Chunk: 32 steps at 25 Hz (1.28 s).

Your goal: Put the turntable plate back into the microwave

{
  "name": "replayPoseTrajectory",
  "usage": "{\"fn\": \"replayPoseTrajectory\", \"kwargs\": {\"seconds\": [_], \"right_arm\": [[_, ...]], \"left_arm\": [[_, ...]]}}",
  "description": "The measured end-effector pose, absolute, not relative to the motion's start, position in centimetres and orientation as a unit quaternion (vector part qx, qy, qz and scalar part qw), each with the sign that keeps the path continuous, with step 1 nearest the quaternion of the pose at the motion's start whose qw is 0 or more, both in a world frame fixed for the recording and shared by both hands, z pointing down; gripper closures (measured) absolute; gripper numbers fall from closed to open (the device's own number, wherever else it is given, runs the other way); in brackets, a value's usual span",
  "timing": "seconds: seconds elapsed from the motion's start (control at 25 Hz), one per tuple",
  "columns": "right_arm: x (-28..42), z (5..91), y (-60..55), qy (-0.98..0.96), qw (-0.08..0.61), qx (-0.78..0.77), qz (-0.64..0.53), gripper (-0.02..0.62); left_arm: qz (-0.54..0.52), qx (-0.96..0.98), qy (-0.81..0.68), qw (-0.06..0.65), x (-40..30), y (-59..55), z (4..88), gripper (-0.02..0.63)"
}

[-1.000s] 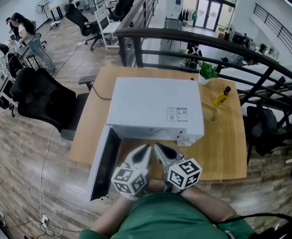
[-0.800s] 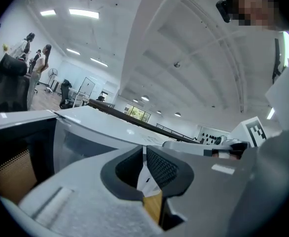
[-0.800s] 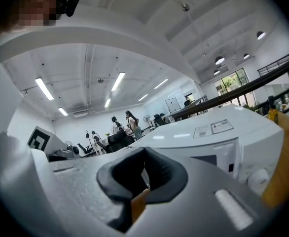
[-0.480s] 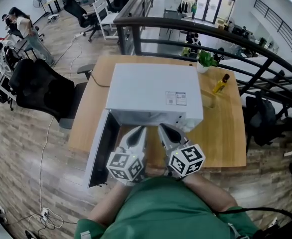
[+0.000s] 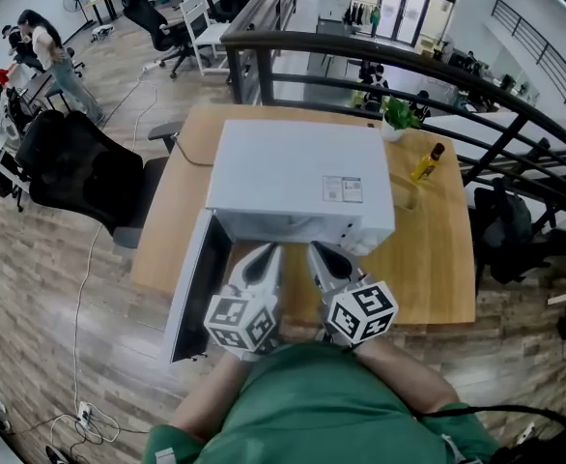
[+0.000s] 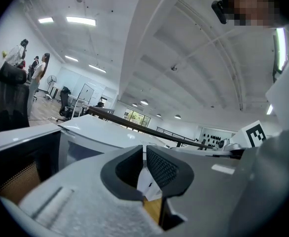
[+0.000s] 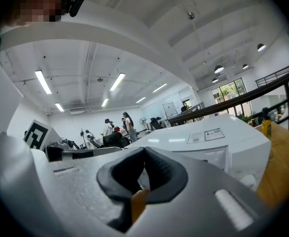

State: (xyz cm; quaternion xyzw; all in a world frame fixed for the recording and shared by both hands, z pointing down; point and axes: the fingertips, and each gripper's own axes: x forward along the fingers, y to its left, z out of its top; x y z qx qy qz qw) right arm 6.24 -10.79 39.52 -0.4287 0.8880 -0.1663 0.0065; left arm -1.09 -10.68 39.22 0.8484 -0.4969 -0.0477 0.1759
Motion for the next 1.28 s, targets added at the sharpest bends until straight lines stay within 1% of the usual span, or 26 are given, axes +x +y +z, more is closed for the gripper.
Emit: {"fn": "replayPoseTrajectory", "kwargs": {"seconds": [1.28], "right_arm": [[8.0, 39.9, -12.0, 0.887, 0.015, -0.423, -0.184, 0.592]], "left_arm": [[-0.023, 0.837, -0.514, 0.183, -0.1, -11.7, 40.3, 0.577]]}}
